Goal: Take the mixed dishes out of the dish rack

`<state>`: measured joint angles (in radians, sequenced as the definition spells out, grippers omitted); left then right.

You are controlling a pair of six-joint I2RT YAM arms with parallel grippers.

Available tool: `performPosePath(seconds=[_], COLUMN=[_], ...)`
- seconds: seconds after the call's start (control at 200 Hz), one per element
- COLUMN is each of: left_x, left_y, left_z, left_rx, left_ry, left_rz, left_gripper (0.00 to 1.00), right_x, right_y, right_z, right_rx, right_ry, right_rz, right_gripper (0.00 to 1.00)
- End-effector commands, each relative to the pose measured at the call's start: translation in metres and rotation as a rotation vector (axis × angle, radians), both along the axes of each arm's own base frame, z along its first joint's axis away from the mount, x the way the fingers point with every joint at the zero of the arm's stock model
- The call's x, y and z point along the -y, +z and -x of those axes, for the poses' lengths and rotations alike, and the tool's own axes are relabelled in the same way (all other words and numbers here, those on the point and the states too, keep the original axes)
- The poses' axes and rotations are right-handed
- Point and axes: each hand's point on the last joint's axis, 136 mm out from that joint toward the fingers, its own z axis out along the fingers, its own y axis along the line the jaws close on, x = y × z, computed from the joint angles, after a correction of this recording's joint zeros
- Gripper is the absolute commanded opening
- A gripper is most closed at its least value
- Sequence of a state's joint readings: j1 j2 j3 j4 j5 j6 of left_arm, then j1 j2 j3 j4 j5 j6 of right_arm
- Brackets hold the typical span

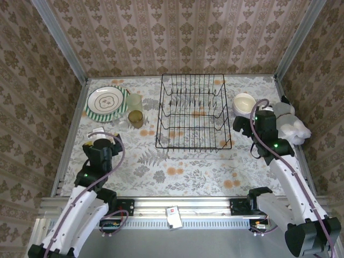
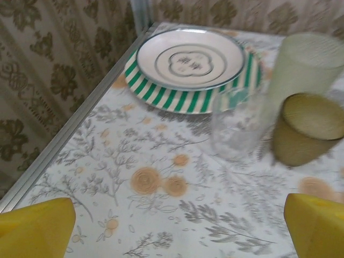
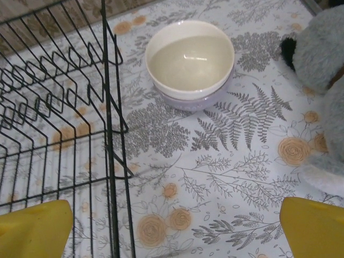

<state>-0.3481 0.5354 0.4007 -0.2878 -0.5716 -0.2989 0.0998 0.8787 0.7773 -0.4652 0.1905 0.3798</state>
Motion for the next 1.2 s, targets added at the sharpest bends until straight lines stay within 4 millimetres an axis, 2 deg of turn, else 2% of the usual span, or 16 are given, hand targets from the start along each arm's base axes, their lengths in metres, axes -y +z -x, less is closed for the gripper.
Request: performPosePath(seconds=[0.0, 0.205, 0.3, 0.375, 0.56, 0.71, 0.895, 1.05, 1.195], left_x=[-0.018, -0.047, -0.045, -0.046, -0.034, -0.024, -0.019, 0.001, 0.004], left_y=[0.022, -0.007, -0.021, -0.031, -0.034, -0.043, -0.043, -0.050, -0.056], left_z=[-0.023, -0.062, -0.081, -0.086, -0.109, -0.113, -0.120, -0.126, -0.123], left_rx=[0.160, 0.178, 0.153, 0.173, 0.192, 0.198, 0.186, 0.185, 0.194], left_ry=[0.093, 0.184, 0.150, 0.150, 0.060, 0.019, -0.016, -0.136, -0.161], left_rz=[-0.066, -0.058, -0.136, -0.145, -0.181, -0.192, -0.200, -0.211, -0.198], left_gripper=[1.00, 1.00, 1.00, 1.00, 1.00, 1.00, 1.00, 1.00, 1.00], right_x=[-0.003, -0.004, -0.003, -0.001, 0.012, 0.022, 0.036, 0.042, 0.046], right_y=[0.016, -0.001, -0.009, -0.012, -0.024, -0.036, -0.048, -0.059, -0.063], right_z=[-0.014, -0.027, -0.031, -0.033, -0.033, -0.032, -0.033, -0.040, -0.047], right_rx=[0.123, 0.116, 0.136, 0.133, 0.123, 0.137, 0.145, 0.157, 0.185], right_ry=[0.026, 0.069, 0.066, 0.068, 0.033, 0.005, -0.036, -0.055, -0.064], right_rz=[-0.001, 0.046, 0.025, 0.030, 0.099, 0.162, 0.218, 0.230, 0.237], right_gripper=[1.00, 1.00, 1.00, 1.00, 1.00, 1.00, 1.00, 1.00, 1.00])
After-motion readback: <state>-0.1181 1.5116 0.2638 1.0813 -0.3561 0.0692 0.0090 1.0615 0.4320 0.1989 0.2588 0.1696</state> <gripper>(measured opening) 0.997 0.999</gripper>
